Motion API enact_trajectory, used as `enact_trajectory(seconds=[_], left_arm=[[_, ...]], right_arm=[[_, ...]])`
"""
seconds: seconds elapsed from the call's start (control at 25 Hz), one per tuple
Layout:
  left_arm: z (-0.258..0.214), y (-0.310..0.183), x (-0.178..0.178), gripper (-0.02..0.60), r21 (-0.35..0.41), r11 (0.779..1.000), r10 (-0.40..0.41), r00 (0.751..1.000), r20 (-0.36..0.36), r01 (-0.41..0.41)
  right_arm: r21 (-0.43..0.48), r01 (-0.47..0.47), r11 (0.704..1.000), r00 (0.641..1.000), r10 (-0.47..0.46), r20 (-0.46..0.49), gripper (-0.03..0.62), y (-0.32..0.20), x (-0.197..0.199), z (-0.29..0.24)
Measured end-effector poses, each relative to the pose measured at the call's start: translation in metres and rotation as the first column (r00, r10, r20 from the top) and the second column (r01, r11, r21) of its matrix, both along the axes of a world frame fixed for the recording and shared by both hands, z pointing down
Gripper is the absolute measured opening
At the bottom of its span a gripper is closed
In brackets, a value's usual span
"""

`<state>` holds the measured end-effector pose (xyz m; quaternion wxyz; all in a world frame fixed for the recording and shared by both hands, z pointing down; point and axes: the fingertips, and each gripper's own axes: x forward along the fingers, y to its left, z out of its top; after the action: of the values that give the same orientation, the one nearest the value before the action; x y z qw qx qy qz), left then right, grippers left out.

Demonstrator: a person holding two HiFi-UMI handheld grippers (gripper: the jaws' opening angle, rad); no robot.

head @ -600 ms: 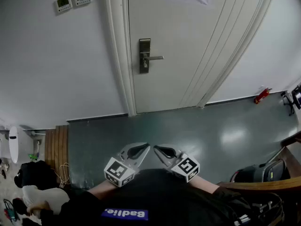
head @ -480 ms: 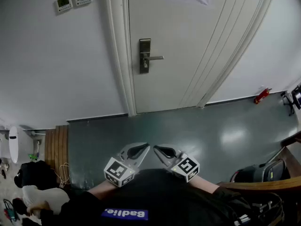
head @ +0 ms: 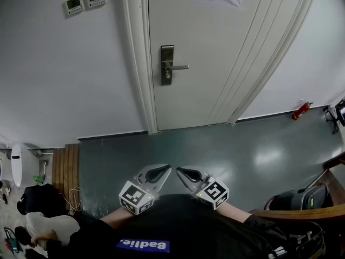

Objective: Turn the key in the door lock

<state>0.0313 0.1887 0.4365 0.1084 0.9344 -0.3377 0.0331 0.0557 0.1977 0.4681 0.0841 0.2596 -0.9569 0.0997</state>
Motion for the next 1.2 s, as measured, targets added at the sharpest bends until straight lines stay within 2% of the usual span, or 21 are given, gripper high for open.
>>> enact_trajectory(seconds=[0.2, 0.48, 0.56, 0.72, 0.92, 1.2], left_arm=[[-0.004, -0.011, 0.013, 0.014, 0.011, 1.0, -0.003, 1.0, 0.011, 0.002], [0.002, -0.038, 0.047, 0.014, 0.011, 0.999, -0.048, 0.999, 0.017, 0.048], [0.006, -0.049, 0.048, 0.014, 0.007, 0.998, -0.066, 0.998, 0.017, 0.066], [0.003, -0.087, 0.03, 0.014, 0.022, 0.996, -0.091, 0.996, 0.013, 0.091], [0.007, -0.156, -0.009, 0.014, 0.052, 0.996, -0.066, 0.998, -0.014, 0.066], [-0.002, -0.263, -0.085, 0.014, 0.064, 0.998, -0.004, 0.999, -0.033, 0.006]], right_arm=[[0.016, 0.014, 1.0, 1.0, -0.014, 0.019, 0.002, -0.01, 0.012, -0.005], [0.079, 0.132, 0.988, 0.99, -0.135, 0.043, 0.0, -0.032, 0.033, -0.012], [0.07, 0.133, 0.989, 0.99, -0.136, 0.043, 0.002, -0.043, 0.037, -0.006], [0.076, 0.055, 0.996, 0.998, -0.054, -0.015, 0.002, -0.087, 0.036, 0.004], [0.082, -0.02, 0.996, 0.996, 0.027, -0.086, 0.002, -0.161, -0.004, 0.022], [0.163, -0.155, 0.974, 0.955, 0.19, -0.226, 0.002, -0.283, -0.058, 0.037]])
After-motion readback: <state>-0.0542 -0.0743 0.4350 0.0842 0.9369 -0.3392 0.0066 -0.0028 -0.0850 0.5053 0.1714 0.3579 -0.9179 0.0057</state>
